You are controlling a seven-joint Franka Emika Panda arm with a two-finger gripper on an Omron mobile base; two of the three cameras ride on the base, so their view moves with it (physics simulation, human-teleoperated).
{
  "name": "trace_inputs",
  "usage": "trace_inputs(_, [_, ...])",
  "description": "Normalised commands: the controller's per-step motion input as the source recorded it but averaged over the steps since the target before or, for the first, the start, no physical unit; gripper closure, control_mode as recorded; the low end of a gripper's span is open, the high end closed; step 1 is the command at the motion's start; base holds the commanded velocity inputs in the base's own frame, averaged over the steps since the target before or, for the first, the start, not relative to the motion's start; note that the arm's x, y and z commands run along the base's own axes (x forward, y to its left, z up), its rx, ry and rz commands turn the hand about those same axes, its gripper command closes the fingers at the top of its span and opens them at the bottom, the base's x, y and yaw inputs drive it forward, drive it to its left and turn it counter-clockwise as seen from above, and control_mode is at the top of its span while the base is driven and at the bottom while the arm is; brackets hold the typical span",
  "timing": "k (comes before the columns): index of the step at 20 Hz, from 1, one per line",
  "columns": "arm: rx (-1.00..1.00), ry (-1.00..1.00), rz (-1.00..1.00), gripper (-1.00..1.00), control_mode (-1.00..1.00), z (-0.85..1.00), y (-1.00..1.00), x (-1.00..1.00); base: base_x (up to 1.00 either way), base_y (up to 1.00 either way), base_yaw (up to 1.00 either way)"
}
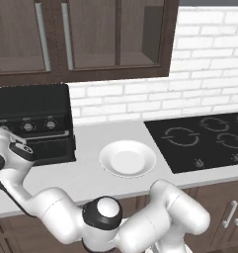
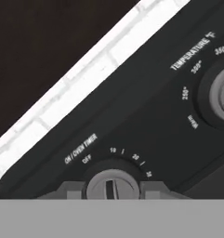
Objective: Pick up the kebab skewer and baguette bread, and place them inside the toaster oven. Close the toaster oven door and start by setting the timer.
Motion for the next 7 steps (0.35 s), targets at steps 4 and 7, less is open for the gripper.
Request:
trace_inputs(4, [0.14, 0.00, -0.02, 1.00, -1.00, 0.00, 0.00, 0.00, 0.00, 0.00, 0.00])
trace_inputs(7, [0.14, 0.00, -0.03, 1.00, -1.00, 0.00, 0.00, 0.00, 0.00, 0.00, 0.00])
